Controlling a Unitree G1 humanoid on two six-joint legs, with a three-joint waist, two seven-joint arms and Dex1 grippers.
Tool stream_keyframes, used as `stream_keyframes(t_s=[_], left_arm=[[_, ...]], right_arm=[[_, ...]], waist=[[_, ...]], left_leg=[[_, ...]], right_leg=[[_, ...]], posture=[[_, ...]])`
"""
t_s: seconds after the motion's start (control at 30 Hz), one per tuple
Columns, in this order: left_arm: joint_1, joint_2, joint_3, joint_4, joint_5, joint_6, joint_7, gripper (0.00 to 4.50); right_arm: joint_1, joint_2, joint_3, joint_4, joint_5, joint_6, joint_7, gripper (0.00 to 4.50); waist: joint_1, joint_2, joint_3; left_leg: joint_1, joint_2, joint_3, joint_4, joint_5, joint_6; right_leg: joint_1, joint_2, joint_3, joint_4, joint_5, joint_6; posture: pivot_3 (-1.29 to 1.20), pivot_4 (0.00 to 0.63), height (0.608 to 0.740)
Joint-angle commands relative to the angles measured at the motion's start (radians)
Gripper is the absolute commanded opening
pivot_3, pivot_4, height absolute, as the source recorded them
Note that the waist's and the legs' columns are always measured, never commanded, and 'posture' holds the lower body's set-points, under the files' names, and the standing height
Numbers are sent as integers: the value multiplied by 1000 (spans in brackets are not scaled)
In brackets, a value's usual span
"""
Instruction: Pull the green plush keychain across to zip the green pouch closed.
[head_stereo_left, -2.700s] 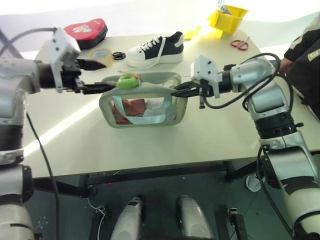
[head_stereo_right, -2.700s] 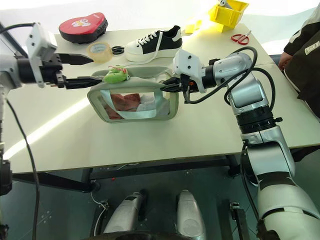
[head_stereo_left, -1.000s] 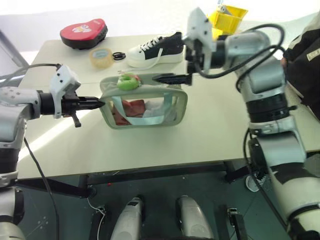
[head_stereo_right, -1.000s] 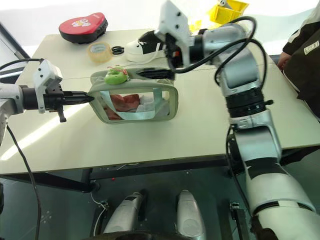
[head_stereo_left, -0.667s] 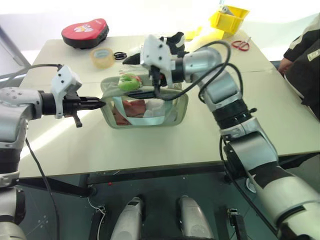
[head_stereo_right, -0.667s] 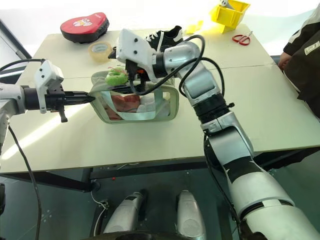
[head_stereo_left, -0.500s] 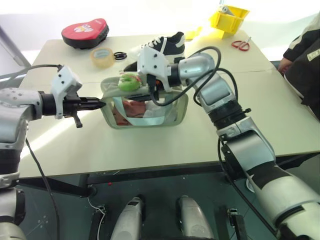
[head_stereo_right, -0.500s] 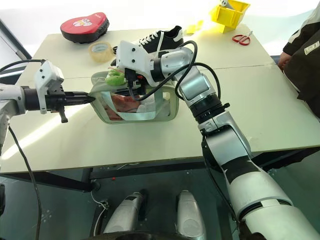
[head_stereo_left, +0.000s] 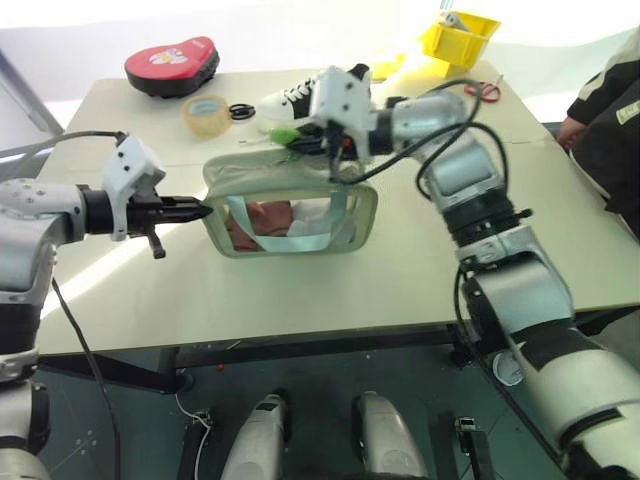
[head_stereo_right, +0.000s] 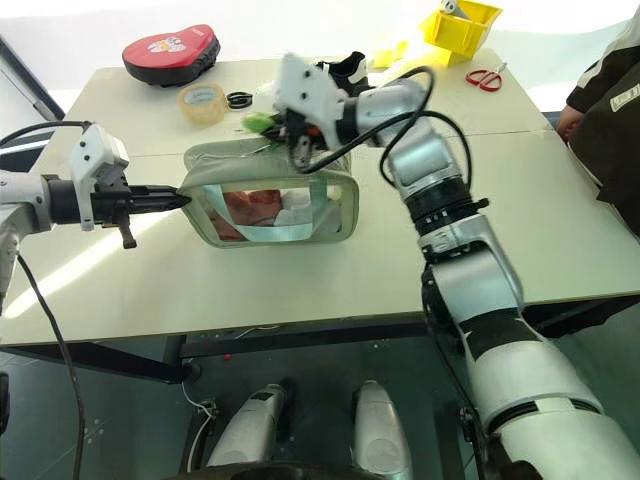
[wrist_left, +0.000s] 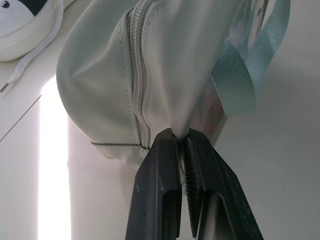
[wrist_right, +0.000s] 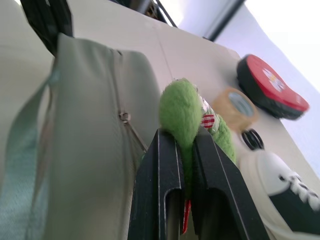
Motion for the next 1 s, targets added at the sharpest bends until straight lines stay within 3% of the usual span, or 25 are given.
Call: stream_keyframes(t_s=[0.03,0.27,0.43,0.7,0.87,1.0], left_arm=[[6,19,25,-17,-7,-5,-7,0],[-6,21,12,1,-1,-14,-20,0],[-18,14,-2,16,5,-22,-28,0],[-77,-4,-45,68,26,-52,-45,0],[-93,-11,-57,83,34,-62,-52,0],[-92,-14,-55,85,39,-65,-53,0]], right_arm=[[-14,-93,-65,-45,1,16,-18,49],[130,-260,-129,-177,6,127,-56,49],[277,-296,-196,-262,19,224,-158,49],[552,-106,-210,-446,74,391,-368,49],[594,23,-200,-497,102,464,-466,49],[604,50,-186,-501,104,483,-489,49]], waist=[[-1,0,0],[-1,0,0],[-1,0,0],[-3,0,0],[-2,0,0],[-1,0,0]], left_leg=[[0,0,0,0,0,0],[0,0,1,0,0,0],[0,0,1,0,0,0],[0,0,1,0,0,0],[0,0,1,1,0,0],[0,0,0,1,0,0]], right_leg=[[0,0,0,0,0,0],[0,0,0,0,0,0],[0,-1,0,0,0,0],[1,-1,0,0,0,0],[1,-1,0,1,0,0],[1,-1,0,1,0,0]], posture=[[0,150,740],[0,150,740],[0,150,740],[0,150,740],[0,150,740],[0,150,740]])
